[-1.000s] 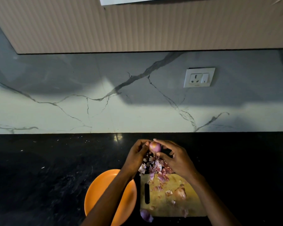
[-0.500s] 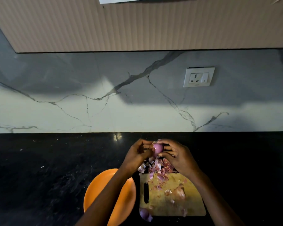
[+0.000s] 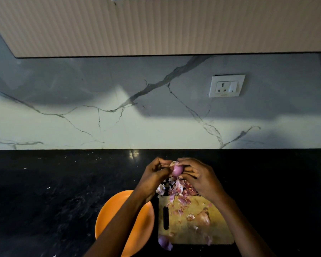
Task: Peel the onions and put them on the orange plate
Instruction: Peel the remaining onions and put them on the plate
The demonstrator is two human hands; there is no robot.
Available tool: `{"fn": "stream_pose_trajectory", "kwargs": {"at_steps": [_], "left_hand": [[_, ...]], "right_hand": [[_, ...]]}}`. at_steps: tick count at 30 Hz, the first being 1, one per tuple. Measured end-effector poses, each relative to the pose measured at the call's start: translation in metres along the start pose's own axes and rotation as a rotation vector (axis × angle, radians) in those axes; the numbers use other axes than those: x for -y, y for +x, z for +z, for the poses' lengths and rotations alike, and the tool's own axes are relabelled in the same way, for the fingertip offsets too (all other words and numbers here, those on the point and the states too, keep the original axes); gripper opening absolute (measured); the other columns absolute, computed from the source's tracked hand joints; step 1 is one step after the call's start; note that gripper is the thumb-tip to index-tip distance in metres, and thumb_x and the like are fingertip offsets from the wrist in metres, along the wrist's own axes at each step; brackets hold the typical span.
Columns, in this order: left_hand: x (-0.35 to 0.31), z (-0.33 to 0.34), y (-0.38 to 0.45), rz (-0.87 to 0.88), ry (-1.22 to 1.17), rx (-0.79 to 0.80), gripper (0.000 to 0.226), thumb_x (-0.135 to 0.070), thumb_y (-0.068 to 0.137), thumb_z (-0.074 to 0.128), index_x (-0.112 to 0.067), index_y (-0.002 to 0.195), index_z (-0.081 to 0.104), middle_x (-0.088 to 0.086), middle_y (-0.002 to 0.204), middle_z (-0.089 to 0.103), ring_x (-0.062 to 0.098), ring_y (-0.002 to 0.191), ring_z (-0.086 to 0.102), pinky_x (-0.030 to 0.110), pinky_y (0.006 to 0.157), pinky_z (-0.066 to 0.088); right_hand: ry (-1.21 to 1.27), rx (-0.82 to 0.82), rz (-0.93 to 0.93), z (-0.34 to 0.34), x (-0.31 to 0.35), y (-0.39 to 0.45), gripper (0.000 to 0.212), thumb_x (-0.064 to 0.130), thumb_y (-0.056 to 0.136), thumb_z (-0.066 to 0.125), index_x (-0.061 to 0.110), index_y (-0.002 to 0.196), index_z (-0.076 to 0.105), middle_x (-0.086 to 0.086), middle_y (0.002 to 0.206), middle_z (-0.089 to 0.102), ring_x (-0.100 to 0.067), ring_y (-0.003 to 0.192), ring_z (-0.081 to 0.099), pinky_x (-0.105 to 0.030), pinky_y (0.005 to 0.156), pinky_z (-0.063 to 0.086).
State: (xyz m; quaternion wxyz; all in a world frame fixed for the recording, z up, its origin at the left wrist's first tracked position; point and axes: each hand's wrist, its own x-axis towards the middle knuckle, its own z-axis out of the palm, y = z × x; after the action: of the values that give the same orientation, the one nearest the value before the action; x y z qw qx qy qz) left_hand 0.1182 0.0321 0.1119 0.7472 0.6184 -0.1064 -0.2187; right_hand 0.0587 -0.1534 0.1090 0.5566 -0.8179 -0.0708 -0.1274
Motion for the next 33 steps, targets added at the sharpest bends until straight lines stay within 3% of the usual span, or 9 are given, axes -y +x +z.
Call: {"fn": "stream_pose_trajectory", "kwargs": {"at_steps": [6, 9, 12, 16, 20, 27, 30, 33], "left_hand": [[0.0007, 0.0019, -0.0035, -0.030, -0.066, -0.004, 0.030, -0.010, 0.078, 0.065, -0.005, 0.107, 0.066, 0.027, 0.119, 0.065, 0.031, 0.106, 0.065, 0.046, 0.099, 0.049], [0.0004, 0.0020, -0.0047, -0.025, -0.078, -0.009, 0.021, 0.004, 0.090, 0.060, -0.005, 0.106, 0.068, 0.024, 0.117, 0.068, 0.031, 0.108, 0.066, 0.046, 0.101, 0.049], [0.0000, 0.0023, -0.0049, -0.039, -0.076, -0.021, 0.027, 0.010, 0.094, 0.050, -0.005, 0.107, 0.068, 0.020, 0.114, 0.070, 0.029, 0.108, 0.066, 0.042, 0.100, 0.050], [0.0001, 0.0033, -0.0016, -0.045, -0.026, -0.015, 0.016, -0.006, 0.096, 0.060, -0.004, 0.110, 0.065, 0.023, 0.115, 0.067, 0.032, 0.106, 0.065, 0.044, 0.097, 0.050], [-0.0006, 0.0061, -0.0003, -0.044, 0.027, -0.038, 0.032, -0.021, 0.079, 0.076, -0.006, 0.104, 0.064, 0.020, 0.107, 0.068, 0.032, 0.100, 0.067, 0.044, 0.092, 0.052], [0.0010, 0.0018, -0.0012, -0.037, 0.012, -0.014, 0.029, -0.015, 0.076, 0.071, -0.006, 0.103, 0.066, 0.024, 0.111, 0.067, 0.031, 0.101, 0.066, 0.046, 0.096, 0.051], [0.0031, -0.0007, -0.0034, -0.017, 0.021, -0.039, 0.018, 0.003, 0.089, 0.062, -0.006, 0.104, 0.068, 0.022, 0.111, 0.070, 0.030, 0.102, 0.068, 0.042, 0.092, 0.053], [0.0028, -0.0016, -0.0049, -0.036, 0.022, -0.047, 0.026, 0.010, 0.095, 0.049, -0.005, 0.105, 0.067, 0.023, 0.112, 0.069, 0.031, 0.103, 0.066, 0.044, 0.096, 0.051]], "right_hand": [[0.033, -0.004, -0.002, 0.0006, -0.0006, -0.0022, 0.044, -0.014, 0.081, 0.072, 0.010, 0.117, 0.069, 0.002, 0.127, 0.065, -0.008, 0.113, 0.067, -0.024, 0.093, 0.056], [0.025, -0.018, -0.014, 0.0000, -0.0008, -0.0025, 0.045, -0.014, 0.080, 0.073, 0.012, 0.116, 0.068, 0.004, 0.127, 0.065, -0.006, 0.113, 0.067, -0.022, 0.092, 0.055], [0.003, -0.026, -0.033, -0.0014, -0.0010, -0.0011, 0.045, -0.012, 0.079, 0.074, 0.012, 0.117, 0.068, 0.004, 0.126, 0.065, -0.005, 0.113, 0.067, -0.023, 0.093, 0.055], [-0.007, -0.010, -0.049, -0.0011, -0.0040, -0.0010, 0.039, -0.014, 0.081, 0.073, 0.005, 0.115, 0.069, -0.002, 0.126, 0.065, -0.011, 0.113, 0.068, -0.030, 0.093, 0.058], [-0.074, 0.006, -0.120, -0.0002, -0.0045, -0.0020, 0.037, -0.011, 0.082, 0.074, 0.007, 0.115, 0.071, -0.001, 0.126, 0.063, -0.013, 0.116, 0.066, -0.029, 0.092, 0.058], [-0.188, 0.025, -0.175, -0.0007, -0.0048, -0.0016, 0.039, -0.004, 0.082, 0.076, 0.015, 0.115, 0.071, 0.007, 0.127, 0.062, -0.010, 0.117, 0.064, -0.027, 0.094, 0.057], [-0.134, 0.002, -0.151, 0.0002, -0.0038, -0.0024, 0.038, -0.007, 0.081, 0.076, 0.012, 0.113, 0.071, 0.008, 0.126, 0.062, -0.008, 0.116, 0.065, -0.027, 0.092, 0.058], [-0.129, 0.003, -0.149, 0.0013, -0.0039, -0.0019, 0.036, -0.006, 0.081, 0.077, 0.010, 0.113, 0.071, 0.009, 0.125, 0.062, -0.007, 0.114, 0.066, -0.027, 0.091, 0.058]]}}
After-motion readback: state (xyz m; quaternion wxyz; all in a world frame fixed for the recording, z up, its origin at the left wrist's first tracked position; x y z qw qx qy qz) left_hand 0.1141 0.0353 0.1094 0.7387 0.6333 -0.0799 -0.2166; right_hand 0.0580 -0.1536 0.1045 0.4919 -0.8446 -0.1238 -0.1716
